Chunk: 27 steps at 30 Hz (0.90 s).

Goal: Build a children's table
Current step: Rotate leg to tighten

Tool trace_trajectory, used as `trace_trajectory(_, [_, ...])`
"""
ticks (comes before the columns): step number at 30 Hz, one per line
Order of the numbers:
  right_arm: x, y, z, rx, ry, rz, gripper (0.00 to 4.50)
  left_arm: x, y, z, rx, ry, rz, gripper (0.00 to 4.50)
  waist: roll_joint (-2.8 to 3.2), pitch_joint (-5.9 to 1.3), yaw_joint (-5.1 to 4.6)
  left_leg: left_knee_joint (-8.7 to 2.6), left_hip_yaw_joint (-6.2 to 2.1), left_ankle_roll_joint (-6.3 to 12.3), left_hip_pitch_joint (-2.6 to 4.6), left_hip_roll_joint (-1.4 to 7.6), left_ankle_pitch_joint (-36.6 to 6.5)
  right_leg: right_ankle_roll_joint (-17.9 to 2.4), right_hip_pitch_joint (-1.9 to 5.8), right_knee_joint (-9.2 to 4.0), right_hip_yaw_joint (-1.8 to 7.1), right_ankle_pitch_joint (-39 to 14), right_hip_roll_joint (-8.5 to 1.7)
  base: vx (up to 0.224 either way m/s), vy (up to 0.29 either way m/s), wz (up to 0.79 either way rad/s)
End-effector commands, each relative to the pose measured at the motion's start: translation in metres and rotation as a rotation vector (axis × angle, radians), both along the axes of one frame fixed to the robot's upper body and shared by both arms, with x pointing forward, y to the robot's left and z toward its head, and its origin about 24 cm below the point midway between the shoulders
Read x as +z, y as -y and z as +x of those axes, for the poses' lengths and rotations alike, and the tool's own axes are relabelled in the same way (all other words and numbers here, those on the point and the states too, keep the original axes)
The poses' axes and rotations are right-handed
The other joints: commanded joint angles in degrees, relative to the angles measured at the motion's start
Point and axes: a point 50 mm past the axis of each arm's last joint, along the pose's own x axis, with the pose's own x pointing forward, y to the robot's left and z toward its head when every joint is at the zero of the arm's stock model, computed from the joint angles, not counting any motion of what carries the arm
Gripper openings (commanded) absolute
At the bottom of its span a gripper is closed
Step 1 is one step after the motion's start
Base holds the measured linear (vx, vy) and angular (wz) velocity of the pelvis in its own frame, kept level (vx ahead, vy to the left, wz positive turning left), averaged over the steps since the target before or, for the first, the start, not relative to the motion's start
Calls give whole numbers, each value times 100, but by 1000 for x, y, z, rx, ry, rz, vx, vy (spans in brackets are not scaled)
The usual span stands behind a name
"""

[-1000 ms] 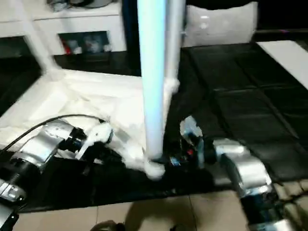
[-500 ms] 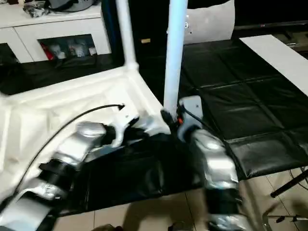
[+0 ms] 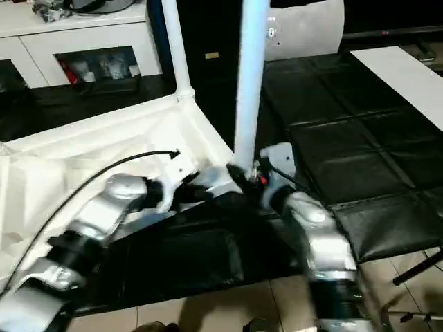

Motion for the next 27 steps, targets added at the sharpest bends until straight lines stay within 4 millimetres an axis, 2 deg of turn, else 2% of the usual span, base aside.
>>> trace_trajectory(1, [4, -7, -8, 230, -4, -9, 375, 7, 2, -10, -205, 12, -3, 0, -46, -379, 24, -348, -76, 637, 41, 232, -1005, -1249, 380, -417, 227, -1077, -287, 0, 0, 0])
trace_trajectory(3, [5, -2, -10, 286, -9, -29, 397, 7, -1, -12, -245, 0, 3, 0, -45, -364, 44, -345, -68, 651, 36, 241, -1054, -1378, 375, -392, 215, -951, -277, 0, 0, 0])
trace_trajectory(5, [9, 6, -13, 405, -16, -77, 397, 6, -8, -17, -334, -29, 13, 0, -40, -367, 86, -347, -57, 645, 76, 266, -1177, -1417, 343, -400, 213, -1101, -281, 0, 0, 0])
trace_trajectory(6, [10, 8, -14, 440, -20, -91, 397, 6, -9, -18, -358, -38, 16, 0, -79, -356, 92, -354, -46, 641, 71, 280, -1162, -1413, 342, -405, 227, -1123, -281, 0, 0, 0])
trace_trajectory(8, [12, 13, -17, 546, -16, -140, 397, 4, -14, -22, -439, -59, 39, 0, -72, -359, 180, -353, -37, 602, 101, 302, -1172, -1461, 305, -385, 244, -1151, -299, 0, 0, 0])
trace_trajectory(11, [16, 16, -21, 686, -61, -139, 397, 3, -20, -25, -539, -86, 72, 0, -89, -344, 242, -357, -44, 606, 85, 296, -1255, -1443, 325, -383, 249, -1271, -314, 0, 0, 0])
trace_trajectory(12, [17, 16, -21, 713, -75, -133, 397, 4, -21, -26, -557, -96, 69, 0, -119, -355, 265, -351, -40, 606, 85, 295, -1229, -1429, 333, -377, 253, -1338, -326, 0, 0, 0])
trace_trajectory(13, [17, 16, -21, 715, -76, -133, 397, 4, -21, -26, -558, -96, 69, 0, -113, -353, 276, -355, -39, 608, 89, 301, -1227, -1422, 328, -380, 256, -1362, -325, 0, 0, 0])
trace_trajectory(14, [17, 17, -22, 761, -102, -127, 371, 5, -22, -27, -598, -104, 77, 0, -136, -354, 305, -352, -38, 608, 100, 310, -1175, -1418, 309, -377, 262, -1384, -329, 0, 0, 0])
trace_trajectory(17, [17, 17, -22, 810, -134, -126, 351, 6, -24, -26, -642, -106, 107, 0, -120, -364, 328, -344, -41, 594, 95, 313, -1126, -1461, 304, -367, 259, -1311, -329, 0, 0, 0])
trace_trajectory(18, [16, 17, -21, 835, -149, -131, 351, 7, -25, -25, -665, -101, 132, 0, -168, -367, 326, -342, -42, 596, 80, 301, -1091, -1467, 322, -354, 254, -1289, -328, 0, 0, 0])
trace_trajectory(22, [15, 16, -21, 857, -157, -130, 316, 8, -24, -24, -682, -96, 139, 0, -166, -372, 340, -342, -42, 575, 86, 315, -1045, -1451, 319, -352, 257, -1280, -341, 0, 0, 0])
trace_trajectory(23, [14, 16, -21, 868, -161, -128, 293, 8, -24, -24, -690, -91, 142, 0, -177, -373, 341, -341, -45, 583, 74, 313, -996, -1465, 328, -340, 252, -1198, -338, 0, 0, 0])
trace_trajectory(24, [14, 15, -22, 885, -169, -126, 293, 9, -23, -23, -696, -89, 142, 0, -210, -381, 339, -335, -38, 604, 76, 313, -940, -1491, 330, -329, 253, -1103, -337, 0, 0, 0])
trace_trajectory(27, [13, 13, -22, 909, -177, -121, 264, 9, -22, -23, -709, -84, 147, 0, -192, -379, 346, -330, -39, 637, 73, 315, -903, -1526, 329, -319, 249, -1049, -339, 0, 0, 0])
